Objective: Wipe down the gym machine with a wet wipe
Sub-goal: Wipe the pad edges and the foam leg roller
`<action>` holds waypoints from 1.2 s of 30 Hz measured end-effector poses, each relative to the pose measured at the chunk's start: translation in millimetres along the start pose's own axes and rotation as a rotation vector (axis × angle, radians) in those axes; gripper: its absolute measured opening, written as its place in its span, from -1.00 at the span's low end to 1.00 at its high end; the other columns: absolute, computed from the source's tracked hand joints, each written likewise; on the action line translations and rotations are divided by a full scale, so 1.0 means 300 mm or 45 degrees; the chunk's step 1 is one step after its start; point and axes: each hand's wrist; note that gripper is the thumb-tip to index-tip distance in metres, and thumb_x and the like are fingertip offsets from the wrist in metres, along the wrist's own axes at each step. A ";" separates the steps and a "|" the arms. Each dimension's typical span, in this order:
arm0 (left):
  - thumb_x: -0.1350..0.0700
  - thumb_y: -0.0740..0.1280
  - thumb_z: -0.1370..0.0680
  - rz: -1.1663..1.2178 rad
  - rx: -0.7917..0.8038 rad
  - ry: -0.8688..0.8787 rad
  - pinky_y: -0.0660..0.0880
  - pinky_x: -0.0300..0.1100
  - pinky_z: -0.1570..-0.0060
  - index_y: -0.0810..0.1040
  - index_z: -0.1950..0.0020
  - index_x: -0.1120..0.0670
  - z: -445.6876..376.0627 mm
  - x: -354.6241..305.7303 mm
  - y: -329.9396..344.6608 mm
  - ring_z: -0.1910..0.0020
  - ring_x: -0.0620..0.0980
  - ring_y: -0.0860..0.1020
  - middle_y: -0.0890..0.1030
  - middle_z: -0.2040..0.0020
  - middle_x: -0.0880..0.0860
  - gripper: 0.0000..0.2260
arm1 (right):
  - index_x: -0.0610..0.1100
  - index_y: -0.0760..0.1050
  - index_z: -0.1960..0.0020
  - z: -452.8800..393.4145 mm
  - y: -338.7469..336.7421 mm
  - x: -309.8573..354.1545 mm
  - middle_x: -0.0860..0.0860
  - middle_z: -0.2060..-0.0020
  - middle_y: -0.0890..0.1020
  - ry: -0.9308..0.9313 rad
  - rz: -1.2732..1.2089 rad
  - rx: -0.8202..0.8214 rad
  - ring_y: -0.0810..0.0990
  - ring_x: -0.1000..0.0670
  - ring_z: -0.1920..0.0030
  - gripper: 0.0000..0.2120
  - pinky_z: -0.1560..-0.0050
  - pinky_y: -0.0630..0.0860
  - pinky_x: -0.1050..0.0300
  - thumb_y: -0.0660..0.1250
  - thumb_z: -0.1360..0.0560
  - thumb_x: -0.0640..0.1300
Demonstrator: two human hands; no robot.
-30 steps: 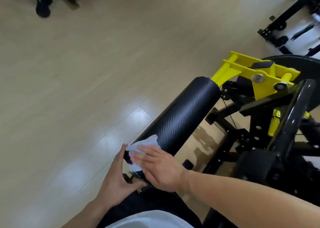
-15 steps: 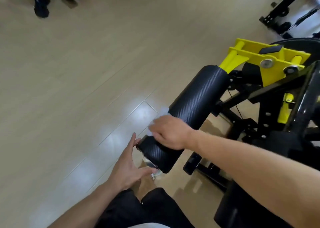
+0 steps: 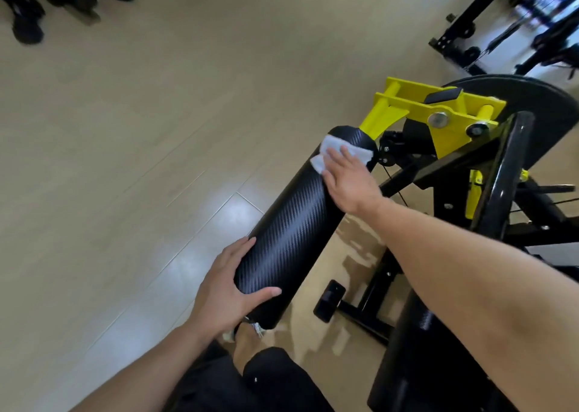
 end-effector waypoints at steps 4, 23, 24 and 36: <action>-0.43 0.48 -0.28 -0.023 -0.008 -0.015 0.32 -0.07 -0.45 0.18 -0.55 -0.33 0.004 0.006 0.006 -0.47 -0.25 0.26 0.20 -0.52 -0.36 -0.10 | -0.33 0.18 -0.57 -0.140 -0.033 -0.126 -0.26 -0.59 0.14 0.213 0.029 0.067 -0.04 -0.25 -0.61 -0.12 -0.58 -0.21 -0.11 -0.40 -0.52 0.20; -0.43 0.50 -0.23 0.019 -0.077 -0.106 0.30 -0.09 -0.47 0.11 -0.58 -0.30 0.032 -0.010 0.018 -0.44 -0.30 0.26 0.24 -0.50 -0.35 0.00 | -0.23 0.37 -0.40 -0.173 -0.010 -0.003 -0.34 -0.40 0.42 -0.074 0.012 -0.051 0.26 -0.24 -0.48 -0.43 -0.49 0.14 -0.22 -0.18 -0.58 -0.01; -0.43 0.52 -0.20 0.053 -0.064 -0.125 0.29 -0.13 -0.45 0.02 -0.59 -0.31 0.043 -0.010 0.013 -0.43 -0.31 0.25 0.23 -0.50 -0.35 0.09 | -0.21 0.42 -0.28 -0.120 0.009 0.069 -0.35 -0.28 0.52 -0.188 -0.040 -0.104 0.33 -0.23 -0.40 -0.51 -0.43 0.18 -0.22 -0.15 -0.58 -0.05; -0.48 0.56 -0.07 0.139 -0.040 -0.138 0.47 0.05 -0.37 -0.24 -0.56 -0.38 0.307 0.168 -0.033 -0.56 -0.27 0.14 -0.04 -0.52 -0.50 0.30 | -0.10 0.34 -0.56 0.580 0.242 0.637 0.01 -0.56 0.33 -0.432 -0.348 -0.077 0.07 0.00 -0.63 -0.50 -0.62 -0.09 -0.01 0.21 -0.66 0.03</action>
Point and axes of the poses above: each hand's wrist, its own z-axis away from the middle knuckle, its own y-axis out of the palm, x = y × z
